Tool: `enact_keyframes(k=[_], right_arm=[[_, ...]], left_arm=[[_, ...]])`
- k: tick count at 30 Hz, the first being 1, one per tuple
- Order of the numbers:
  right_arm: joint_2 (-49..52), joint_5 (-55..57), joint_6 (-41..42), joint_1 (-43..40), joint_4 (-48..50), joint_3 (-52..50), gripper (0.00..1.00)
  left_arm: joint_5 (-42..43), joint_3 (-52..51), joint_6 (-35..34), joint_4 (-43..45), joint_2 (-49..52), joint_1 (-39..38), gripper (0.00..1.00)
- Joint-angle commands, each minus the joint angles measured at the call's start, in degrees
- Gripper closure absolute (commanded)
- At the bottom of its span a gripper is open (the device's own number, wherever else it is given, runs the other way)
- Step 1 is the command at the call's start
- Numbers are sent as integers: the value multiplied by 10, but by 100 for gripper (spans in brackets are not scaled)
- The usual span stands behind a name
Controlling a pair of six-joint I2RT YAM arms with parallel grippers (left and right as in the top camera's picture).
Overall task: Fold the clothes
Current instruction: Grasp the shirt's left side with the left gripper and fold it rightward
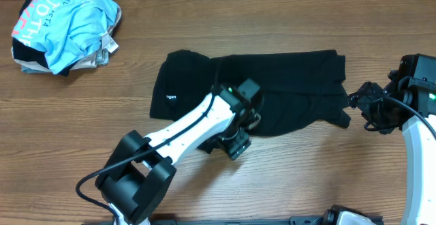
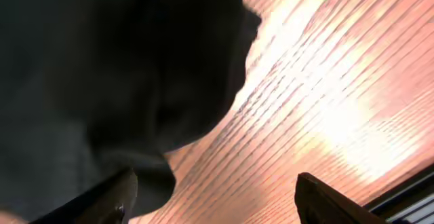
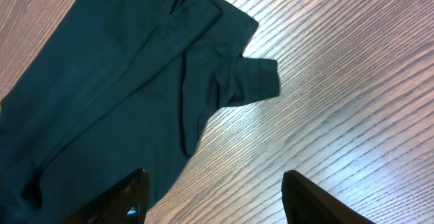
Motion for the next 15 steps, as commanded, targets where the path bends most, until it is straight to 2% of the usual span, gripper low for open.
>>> enact_keyframes(k=[1, 5, 9, 15], right_arm=[[-2, 5, 0, 1, 4, -1, 34], [-2, 5, 0, 1, 5, -1, 34], [-2, 5, 0, 1, 6, -1, 34], [-2, 6, 0, 1, 7, -1, 34]], left_arm=[[19, -26, 5, 25, 3, 2, 25], [18, -53, 13, 72, 3, 2, 28], [35, -69, 28, 101, 3, 1, 36], [26, -88, 28, 134, 3, 3, 39]])
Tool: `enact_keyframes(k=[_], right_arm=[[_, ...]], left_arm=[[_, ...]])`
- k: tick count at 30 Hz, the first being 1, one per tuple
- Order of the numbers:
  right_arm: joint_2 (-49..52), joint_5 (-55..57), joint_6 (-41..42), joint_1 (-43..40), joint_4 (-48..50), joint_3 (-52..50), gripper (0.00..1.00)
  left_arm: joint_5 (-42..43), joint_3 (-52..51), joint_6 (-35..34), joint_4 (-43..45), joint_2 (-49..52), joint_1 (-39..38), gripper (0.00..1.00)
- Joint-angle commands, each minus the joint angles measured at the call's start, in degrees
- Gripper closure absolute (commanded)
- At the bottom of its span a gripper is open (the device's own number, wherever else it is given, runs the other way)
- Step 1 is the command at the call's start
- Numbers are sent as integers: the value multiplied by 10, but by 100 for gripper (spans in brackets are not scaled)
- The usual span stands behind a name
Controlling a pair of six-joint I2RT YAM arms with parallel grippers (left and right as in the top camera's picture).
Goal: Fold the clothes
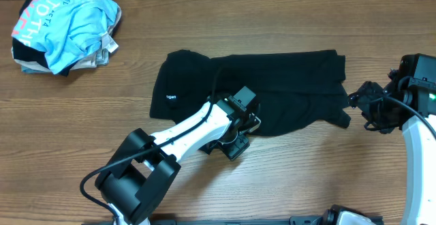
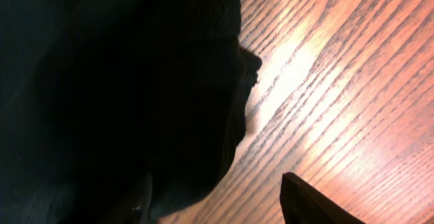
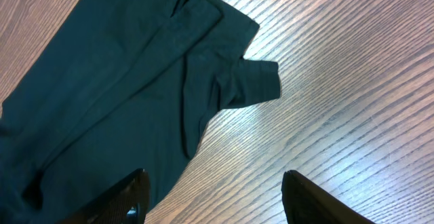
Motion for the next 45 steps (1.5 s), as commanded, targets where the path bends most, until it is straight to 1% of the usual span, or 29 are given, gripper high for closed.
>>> enact_keyframes(k=[1, 4, 7, 8, 10, 12, 15, 16, 18, 21, 23, 26, 30, 33, 36, 41, 45], right_arm=[[-2, 5, 0, 1, 4, -1, 34], [-2, 5, 0, 1, 4, -1, 34], [-2, 5, 0, 1, 5, -1, 34], [-2, 5, 0, 1, 5, -1, 34], [-2, 5, 0, 1, 5, -1, 34], [-2, 5, 0, 1, 3, -1, 34], [-2, 5, 0, 1, -8, -2, 34], [-2, 5, 0, 1, -12, -2, 34], [-1, 5, 0, 1, -19, -3, 34], [6, 6, 0, 1, -23, -4, 34], [13, 5, 5, 2, -20, -11, 36], [29, 2, 18, 2, -22, -33, 43], [51, -18, 19, 18, -16, -90, 50], [58, -21, 36, 36, 7, -136, 50], [59, -21, 59, 52, 45, -179, 50], [60, -2, 97, 62, 139, -243, 50], [68, 13, 108, 62, 200, -275, 51]], left_arm=[[6, -14, 13, 8, 4, 3, 42], [6, -19, 11, 15, 4, 3, 46], [6, -29, 7, 25, 4, 2, 51], [6, -33, 2, 27, 4, 2, 55], [6, -40, -15, 26, 4, 2, 64], [4, -40, -36, 8, 4, 4, 80], [-9, -21, -82, -61, 4, 12, 94], [-8, -8, -89, -92, 4, 18, 96], [-6, 30, -101, -168, 4, 31, 96], [-3, 90, -101, -256, 4, 50, 96], [2, 126, -101, -293, 4, 61, 96], [24, 172, -101, -328, 4, 71, 96], [28, 203, -101, -337, 4, 76, 96], [28, 203, -101, -330, 4, 76, 96], [28, 203, -101, -330, 4, 76, 96], [16, 203, -101, -330, 4, 78, 96], [-19, 203, -125, -330, 4, 79, 96]])
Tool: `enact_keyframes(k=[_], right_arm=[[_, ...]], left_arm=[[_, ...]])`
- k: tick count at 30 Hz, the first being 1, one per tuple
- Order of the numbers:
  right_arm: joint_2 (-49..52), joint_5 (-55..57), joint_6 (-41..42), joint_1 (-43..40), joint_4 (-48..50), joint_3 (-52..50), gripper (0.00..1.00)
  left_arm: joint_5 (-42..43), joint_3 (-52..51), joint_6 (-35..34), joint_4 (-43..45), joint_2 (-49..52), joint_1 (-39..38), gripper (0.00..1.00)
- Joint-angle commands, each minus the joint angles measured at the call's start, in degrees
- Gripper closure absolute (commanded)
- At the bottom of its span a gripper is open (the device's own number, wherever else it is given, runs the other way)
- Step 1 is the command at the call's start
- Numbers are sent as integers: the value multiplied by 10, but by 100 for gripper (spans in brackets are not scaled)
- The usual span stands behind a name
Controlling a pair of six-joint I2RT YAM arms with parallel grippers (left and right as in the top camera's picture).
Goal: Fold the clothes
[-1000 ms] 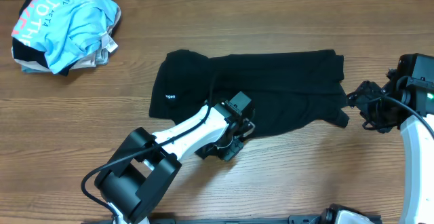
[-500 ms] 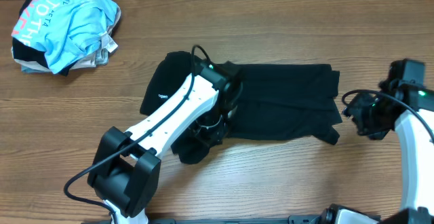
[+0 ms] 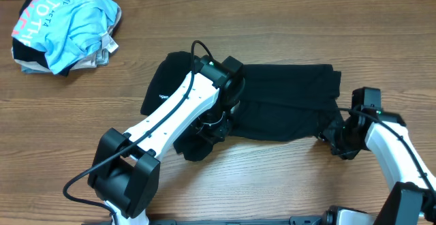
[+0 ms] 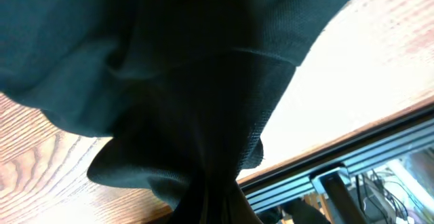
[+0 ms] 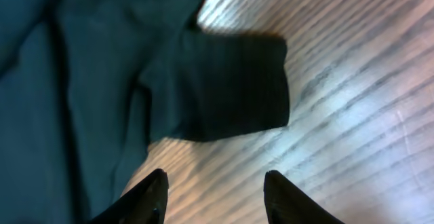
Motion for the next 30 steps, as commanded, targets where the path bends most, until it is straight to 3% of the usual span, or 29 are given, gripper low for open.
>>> enact_keyframes(k=[1, 7, 9, 11, 12, 18, 25, 30], right_arm=[[12, 23, 25, 2, 35, -21, 53], [52, 40, 38, 2, 83, -27, 59], [58, 40, 38, 2, 87, -27, 71], [58, 40, 38, 2, 87, -26, 94], [58, 40, 38, 2, 82, -25, 96], [37, 22, 32, 2, -30, 23, 96], [-34, 15, -46, 2, -209, 148, 96], [-37, 15, -70, 2, -196, 184, 96]], left_arm=[[-36, 12, -37, 0, 3, 5, 96], [-47, 12, -72, -7, 3, 31, 96], [-49, 12, -75, -17, 3, 44, 96], [-49, 12, -75, -30, 3, 56, 96], [-48, 12, -75, -34, 3, 62, 96], [-49, 12, -53, -76, 3, 73, 96], [-58, 12, -53, -99, 3, 73, 96], [-126, 12, -53, -64, 3, 75, 96]])
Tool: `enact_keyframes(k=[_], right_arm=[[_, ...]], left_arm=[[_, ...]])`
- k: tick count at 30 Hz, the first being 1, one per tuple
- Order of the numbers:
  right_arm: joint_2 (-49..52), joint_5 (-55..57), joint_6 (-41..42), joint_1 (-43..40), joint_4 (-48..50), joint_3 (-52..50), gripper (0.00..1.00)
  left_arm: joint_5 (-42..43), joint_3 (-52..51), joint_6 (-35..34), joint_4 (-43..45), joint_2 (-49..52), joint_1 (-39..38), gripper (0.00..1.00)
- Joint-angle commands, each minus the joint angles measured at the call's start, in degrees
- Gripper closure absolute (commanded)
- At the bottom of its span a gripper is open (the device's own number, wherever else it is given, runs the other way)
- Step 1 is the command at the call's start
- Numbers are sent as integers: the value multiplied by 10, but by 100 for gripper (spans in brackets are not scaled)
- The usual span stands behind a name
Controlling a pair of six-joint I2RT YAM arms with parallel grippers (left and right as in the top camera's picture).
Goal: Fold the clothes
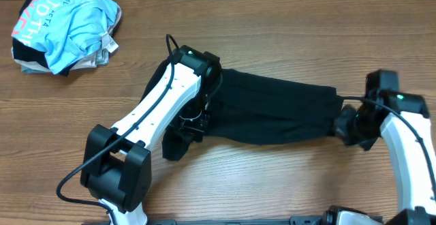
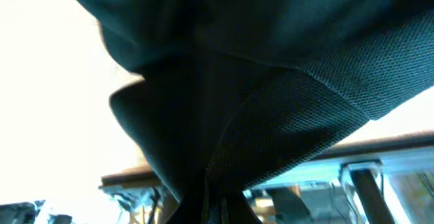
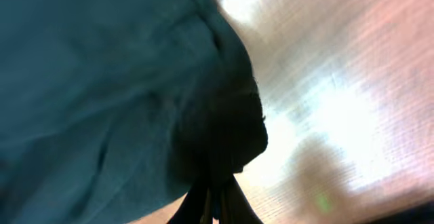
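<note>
A black garment (image 1: pixel 272 112) hangs stretched between my two grippers above the wooden table, sagging in a band across the middle. My left gripper (image 1: pixel 194 119) is shut on its left end, and a loose flap (image 1: pixel 174 144) dangles below it. In the left wrist view the black cloth (image 2: pixel 258 88) fills the frame and bunches down into the shut left gripper (image 2: pixel 215 207). My right gripper (image 1: pixel 343 125) is shut on the right end. The right wrist view shows the dark cloth (image 3: pixel 102 75) gathered into the shut right gripper (image 3: pixel 215 207).
A pile of other clothes (image 1: pixel 65 24), light blue on top, lies at the table's far left corner. The wooden table (image 1: pixel 286 184) stretches bare in front of the garment. A cardboard wall runs along the back edge.
My right gripper, open over the sleeve before, is now shut on the garment's right end. Both arms stand higher and the garment hangs stretched between them, its left end further left.
The garment lay spread on the table with my left gripper open at its front edge and the right gripper open beside the sleeve. Then the left gripper was shut on cloth and raised. Now both grippers hold the garment, off the table.
</note>
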Motion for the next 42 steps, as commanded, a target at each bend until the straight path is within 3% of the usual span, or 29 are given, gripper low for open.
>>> enact_keyframes(k=[1, 6, 15, 25, 27, 28, 29, 30, 32, 36, 42], right_arm=[[2, 0, -30, 2, 25, 15, 96], [39, 0, -30, 2, 78, 14, 96], [106, 0, -30, 2, 162, 14, 96], [121, 0, -32, 2, 272, 14, 95], [122, 0, -35, 2, 282, 14, 82], [122, 0, -39, 2, 282, 14, 57], [122, 0, -44, 2, 282, 14, 34], [122, 0, -49, 2, 279, 14, 23], [122, 0, -61, 2, 275, 14, 14], [125, 16, -64, 2, 289, 6, 5], [176, -1, -87, 2, 313, -2, 2]], left_arm=[[-76, 11, 7, 33, 3, 4, 96], [-155, 11, 9, 146, 3, 7, 96], [-160, 11, 90, 339, 3, 11, 96], [-163, 11, 102, 427, 23, 22, 94], [-163, 11, 103, 430, 36, 27, 74], [-162, 11, 106, 430, 43, 29, 53], [-163, 11, 106, 430, 49, 30, 19], [-165, 11, 106, 428, 55, 31, 0], [-165, 11, 106, 423, 61, 35, 0], [-143, 39, 95, 383, 54, 55, 0], [-107, 182, 84, 219, 54, 96, 0]])
